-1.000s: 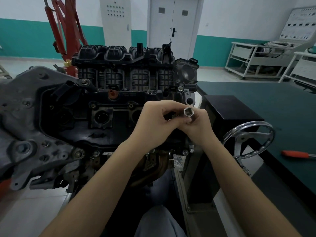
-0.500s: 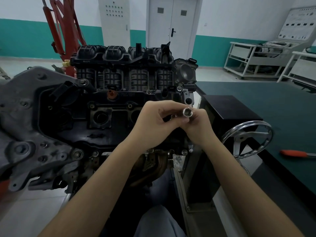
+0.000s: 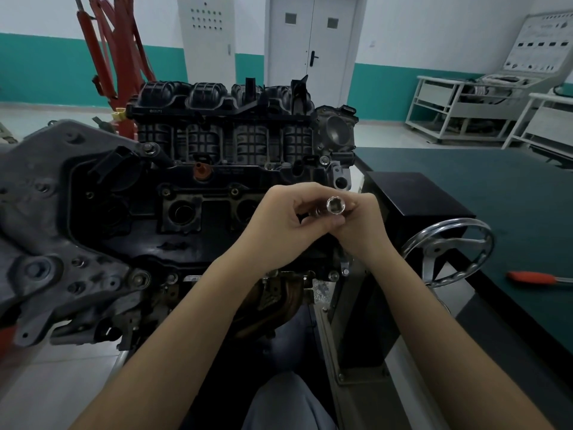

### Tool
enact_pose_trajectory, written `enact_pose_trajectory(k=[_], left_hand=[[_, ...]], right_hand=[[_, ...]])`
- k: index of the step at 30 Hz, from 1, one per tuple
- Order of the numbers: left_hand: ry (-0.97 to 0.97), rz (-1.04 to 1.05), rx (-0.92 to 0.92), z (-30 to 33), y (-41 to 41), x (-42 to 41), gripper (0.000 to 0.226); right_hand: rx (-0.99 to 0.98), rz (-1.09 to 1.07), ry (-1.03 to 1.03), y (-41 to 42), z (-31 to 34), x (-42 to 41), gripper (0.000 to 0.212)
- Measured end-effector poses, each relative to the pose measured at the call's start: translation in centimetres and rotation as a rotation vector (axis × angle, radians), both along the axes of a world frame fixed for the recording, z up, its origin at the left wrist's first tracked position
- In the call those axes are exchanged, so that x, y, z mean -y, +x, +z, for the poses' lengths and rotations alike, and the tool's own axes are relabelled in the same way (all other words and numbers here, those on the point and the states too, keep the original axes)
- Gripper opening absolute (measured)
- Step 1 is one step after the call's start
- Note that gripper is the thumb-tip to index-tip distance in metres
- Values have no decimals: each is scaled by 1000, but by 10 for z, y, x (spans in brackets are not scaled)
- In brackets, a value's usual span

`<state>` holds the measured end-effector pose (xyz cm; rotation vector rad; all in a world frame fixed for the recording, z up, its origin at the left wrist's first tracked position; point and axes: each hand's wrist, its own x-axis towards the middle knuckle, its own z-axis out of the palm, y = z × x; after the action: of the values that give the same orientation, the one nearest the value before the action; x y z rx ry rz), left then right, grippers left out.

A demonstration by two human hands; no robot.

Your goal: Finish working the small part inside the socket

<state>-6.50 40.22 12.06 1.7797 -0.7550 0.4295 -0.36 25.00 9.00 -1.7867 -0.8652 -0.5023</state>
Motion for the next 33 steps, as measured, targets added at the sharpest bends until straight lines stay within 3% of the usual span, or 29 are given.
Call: enact_pose_trajectory(k=[2,6,9,13,17,20,24,28,30,33], left_hand=[[-6,87,20,-1,0,1,22],[-52,63,5,0,0,0,24],[-69,-45,-40,1,-1,-2,29],[-41,82,-29,2,-1,-1,25],[-87,42,-64,3,-1,-1,20],[-77,-36,-83,5,-2,-3,27],[-84,70,-29,4,-4,-1,25],[-99,49,-36,6,-4,-1,22],[-84,5,-55,7,-4,-2,28],[-26,101,-23,7,-4,-1,27]], right_hand=[[-4,26,12,1,1,0,26],[6,45,-1,-1,-2,1,42],[20,14,-4,-1,-3,1,37],[-20,14,17,1,-2,1,24],[-31,60,2,-1,-2,3,35],[-18,26,18,0,-4,2,31],[-39,15,65,0,-3,1,25],[-24,51,35,-2,-3,-1,35],[-26,27,38,-2,-3,-1,32],[-26,-6,56,0,-4,-3,23]])
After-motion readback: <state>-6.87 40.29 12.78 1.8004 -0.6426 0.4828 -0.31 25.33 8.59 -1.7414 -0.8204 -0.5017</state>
